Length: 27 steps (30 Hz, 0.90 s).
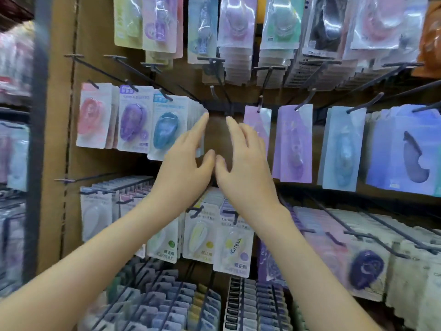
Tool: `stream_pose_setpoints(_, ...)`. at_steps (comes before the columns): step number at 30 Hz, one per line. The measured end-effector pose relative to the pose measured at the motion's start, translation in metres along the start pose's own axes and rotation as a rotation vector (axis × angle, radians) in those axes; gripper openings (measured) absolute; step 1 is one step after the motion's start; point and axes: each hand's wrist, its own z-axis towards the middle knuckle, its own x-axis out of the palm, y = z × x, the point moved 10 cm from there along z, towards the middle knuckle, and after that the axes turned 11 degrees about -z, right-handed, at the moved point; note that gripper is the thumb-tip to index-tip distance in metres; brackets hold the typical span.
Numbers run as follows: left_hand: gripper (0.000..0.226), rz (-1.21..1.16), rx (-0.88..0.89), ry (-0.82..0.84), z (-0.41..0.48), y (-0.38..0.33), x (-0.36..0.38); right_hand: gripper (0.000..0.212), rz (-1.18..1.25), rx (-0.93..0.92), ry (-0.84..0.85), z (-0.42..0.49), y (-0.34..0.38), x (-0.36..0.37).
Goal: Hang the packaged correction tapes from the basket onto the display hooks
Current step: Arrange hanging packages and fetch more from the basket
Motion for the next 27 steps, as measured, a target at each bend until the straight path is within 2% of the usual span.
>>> stream_pose_setpoints(3,0.060,0.158,-0.033,-0.121,-0.053,0.026,-0.065,0.063,0.249,-0.106,0.068,-0.022,0.063,0.044)
stream_pose_setpoints(11,0.049,0.542,-0.446,-0.178,-0.221,0.154,-0.241,0.053,0.624,-0.284,0.517,-0.145,0.243,0.223)
stream_pose_setpoints(13,0.046,0.602,-0.586,-0.177,-0.278,0.195,-0.285,0.054,0.631,-0.326,0.654,-0.191,0.289,0.275)
stream_pose_setpoints(17,0.065,0.622,-0.930,-0.189,-0.408,0.285,-0.367,0.057,0.593,-0.401,0.959,-0.293,0.378,0.383)
stream_pose_setpoints(20,0.049,0.596,-1.228,-0.155,-0.502,0.347,-0.415,0.059,0.549,-0.411,1.211,-0.380,0.432,0.461)
stream_pose_setpoints(24,0.046,0.536,-1.503,-0.137,-0.641,0.418,-0.455,0.057,0.519,-0.387,1.460,-0.510,0.473,0.547)
stream_pose_setpoints(27,0.043,0.565,-1.661,-0.081,-0.748,0.456,-0.458,0.056,0.495,-0.372,1.615,-0.613,0.473,0.595)
